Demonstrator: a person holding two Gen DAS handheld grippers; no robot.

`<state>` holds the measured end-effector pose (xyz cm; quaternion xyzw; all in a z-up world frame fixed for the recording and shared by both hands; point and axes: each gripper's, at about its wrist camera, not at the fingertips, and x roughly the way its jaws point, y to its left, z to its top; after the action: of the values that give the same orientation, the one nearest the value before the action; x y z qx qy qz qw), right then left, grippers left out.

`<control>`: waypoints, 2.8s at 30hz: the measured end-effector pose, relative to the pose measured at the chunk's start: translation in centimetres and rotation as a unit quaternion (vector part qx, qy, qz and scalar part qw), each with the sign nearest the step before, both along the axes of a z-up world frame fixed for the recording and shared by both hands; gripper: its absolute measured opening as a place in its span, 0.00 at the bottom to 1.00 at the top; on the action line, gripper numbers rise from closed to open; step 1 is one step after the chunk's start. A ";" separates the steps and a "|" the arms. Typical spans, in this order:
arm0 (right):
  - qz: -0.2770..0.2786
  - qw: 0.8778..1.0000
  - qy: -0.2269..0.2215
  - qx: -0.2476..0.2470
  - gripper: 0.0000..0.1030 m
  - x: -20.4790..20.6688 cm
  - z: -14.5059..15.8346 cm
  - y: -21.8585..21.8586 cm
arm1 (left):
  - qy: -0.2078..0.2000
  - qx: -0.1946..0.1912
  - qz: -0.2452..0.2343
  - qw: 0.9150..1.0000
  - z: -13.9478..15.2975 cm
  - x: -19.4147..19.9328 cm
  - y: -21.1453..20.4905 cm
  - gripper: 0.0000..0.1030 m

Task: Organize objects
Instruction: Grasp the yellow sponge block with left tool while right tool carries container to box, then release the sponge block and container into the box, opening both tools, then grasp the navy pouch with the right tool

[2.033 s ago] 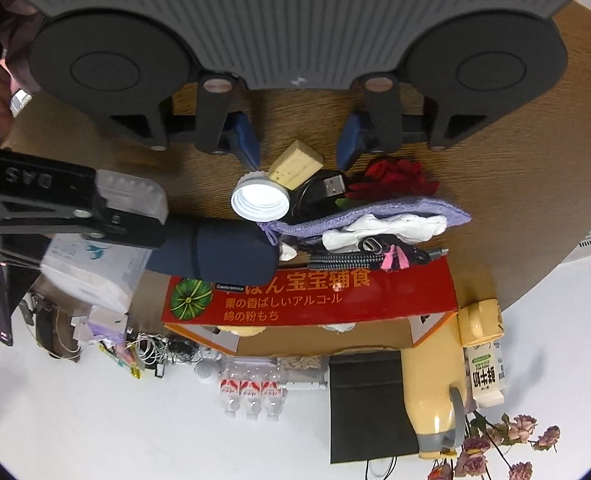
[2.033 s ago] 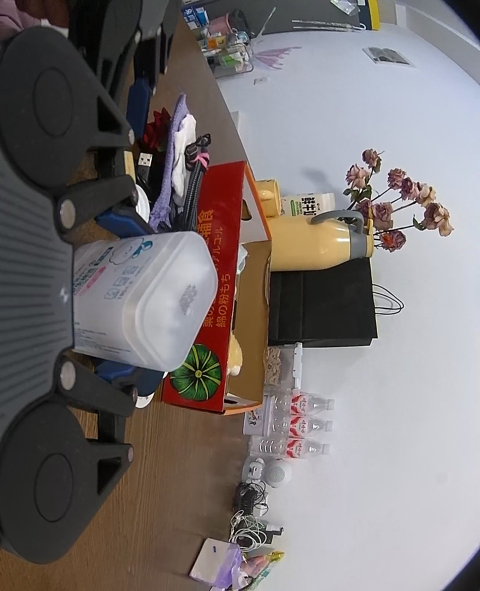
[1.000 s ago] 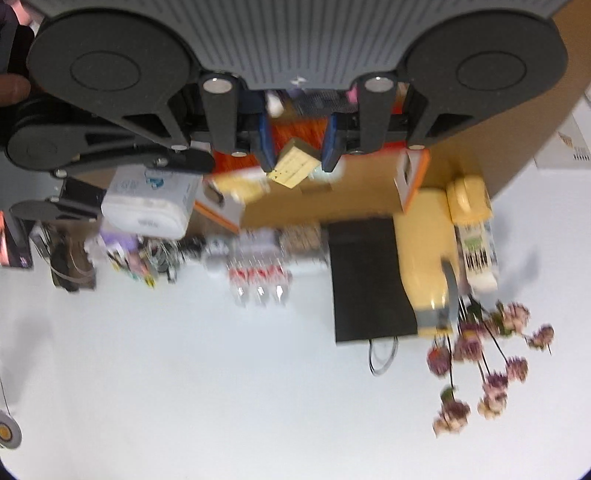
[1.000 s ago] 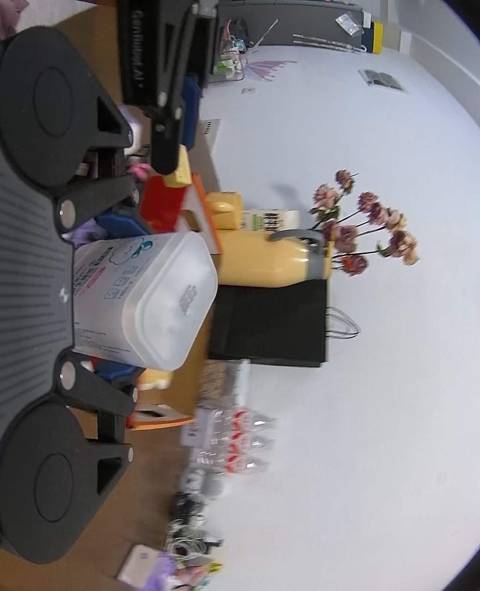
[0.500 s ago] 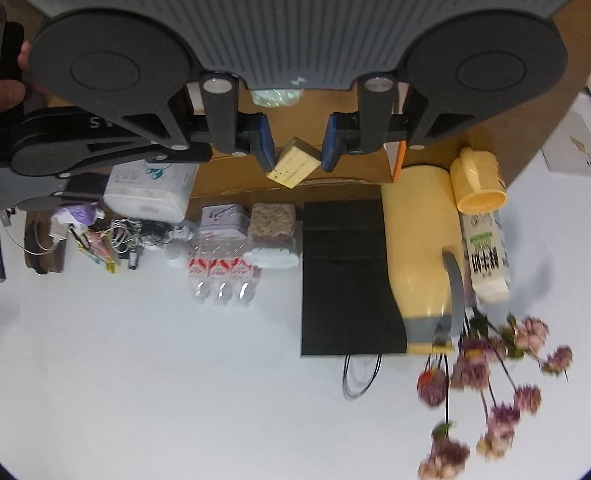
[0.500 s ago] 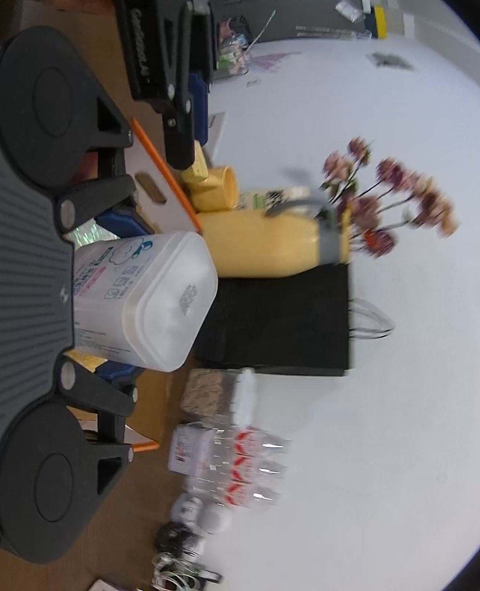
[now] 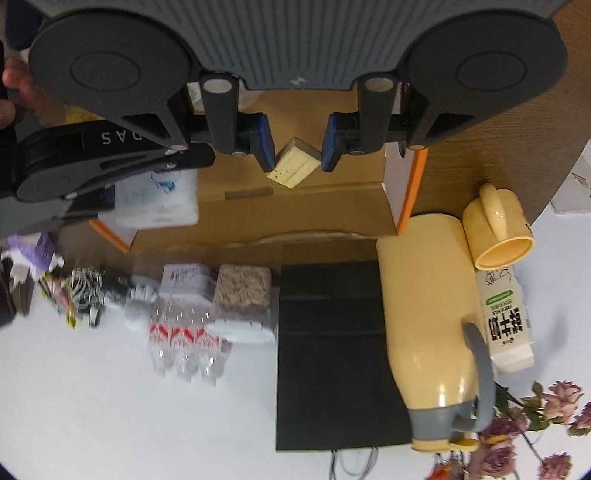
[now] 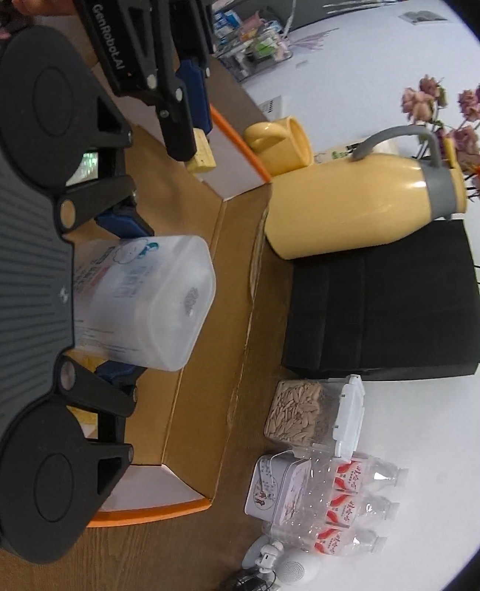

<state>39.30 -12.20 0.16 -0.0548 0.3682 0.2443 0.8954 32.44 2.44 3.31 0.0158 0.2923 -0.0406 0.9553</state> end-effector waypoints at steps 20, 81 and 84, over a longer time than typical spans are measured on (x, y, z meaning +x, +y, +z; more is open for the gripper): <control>-0.014 0.999 0.020 -0.031 0.72 0.3 -0.9 0.2 | 0.077 0.028 0.001 0.997 -3.0 1.5 -0.6 0.30; 0.083 0.987 -0.096 -0.102 1.00 -19.1 -3.8 -6.1 | -0.048 -0.018 0.054 0.997 0.1 -23.9 3.2 1.00; 0.092 0.987 -0.090 -0.099 1.00 -18.7 -4.3 -5.7 | -0.046 -0.020 0.055 0.997 0.0 -23.8 3.2 1.00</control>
<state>20.59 -17.90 -4.15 -0.1984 0.3016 0.2821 0.8889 8.65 5.63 3.34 -0.0176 0.2472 0.0070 0.9688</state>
